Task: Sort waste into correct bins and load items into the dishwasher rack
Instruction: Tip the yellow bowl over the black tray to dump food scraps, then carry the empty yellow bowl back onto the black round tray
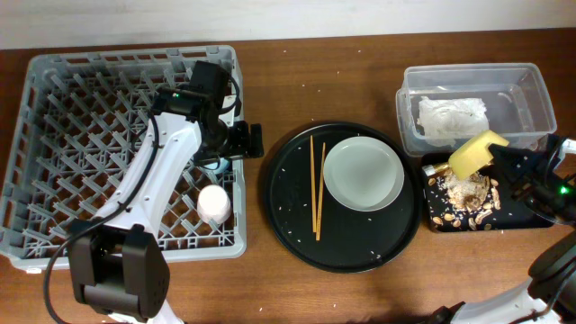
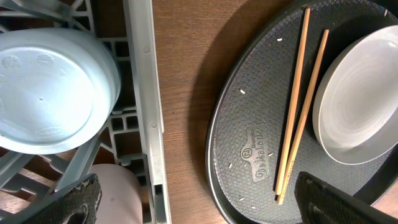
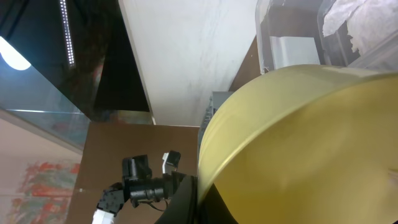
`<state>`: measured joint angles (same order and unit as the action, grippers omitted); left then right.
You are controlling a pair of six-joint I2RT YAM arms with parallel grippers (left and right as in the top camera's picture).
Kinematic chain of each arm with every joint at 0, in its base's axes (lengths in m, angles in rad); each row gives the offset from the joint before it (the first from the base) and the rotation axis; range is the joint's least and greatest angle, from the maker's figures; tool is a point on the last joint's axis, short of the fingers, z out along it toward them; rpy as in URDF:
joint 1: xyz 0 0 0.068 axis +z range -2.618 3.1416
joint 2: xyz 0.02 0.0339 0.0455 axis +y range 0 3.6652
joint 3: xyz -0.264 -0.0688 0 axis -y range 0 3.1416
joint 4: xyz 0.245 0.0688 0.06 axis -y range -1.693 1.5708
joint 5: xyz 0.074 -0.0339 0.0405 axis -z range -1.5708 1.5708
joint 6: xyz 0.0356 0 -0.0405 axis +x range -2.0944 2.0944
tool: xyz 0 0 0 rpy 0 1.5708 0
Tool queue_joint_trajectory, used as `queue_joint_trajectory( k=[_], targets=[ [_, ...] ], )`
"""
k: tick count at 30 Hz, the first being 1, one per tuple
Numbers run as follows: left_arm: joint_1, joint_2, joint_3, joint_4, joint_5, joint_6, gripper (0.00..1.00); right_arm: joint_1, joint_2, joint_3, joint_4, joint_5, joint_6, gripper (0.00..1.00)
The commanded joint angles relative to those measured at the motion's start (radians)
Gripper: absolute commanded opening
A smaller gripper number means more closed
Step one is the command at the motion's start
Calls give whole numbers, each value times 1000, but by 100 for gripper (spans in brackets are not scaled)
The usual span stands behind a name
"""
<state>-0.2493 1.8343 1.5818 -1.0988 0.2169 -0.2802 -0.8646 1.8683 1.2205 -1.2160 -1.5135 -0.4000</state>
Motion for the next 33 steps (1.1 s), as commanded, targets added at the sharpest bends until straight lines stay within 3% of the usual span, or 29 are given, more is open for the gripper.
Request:
queue_joint_trajectory(
  k=[1, 11, 14, 25, 33],
  targets=[
    [2, -23, -3, -1, -4, 4, 99, -8, 2, -5, -3, -26, -16, 4],
    [2, -23, -3, -1, -4, 4, 99, -6, -13, -1, -65, 105, -42, 4],
    [2, -23, -3, -1, -4, 4, 99, 2, -48, 5, -108, 122, -131, 4],
    [2, -23, -3, -1, -4, 4, 99, 227, -315, 142, -171, 410, -138, 4],
    [2, -23, -3, -1, -4, 4, 99, 686, -364, 142, -178, 968, 283, 4]
  ],
)
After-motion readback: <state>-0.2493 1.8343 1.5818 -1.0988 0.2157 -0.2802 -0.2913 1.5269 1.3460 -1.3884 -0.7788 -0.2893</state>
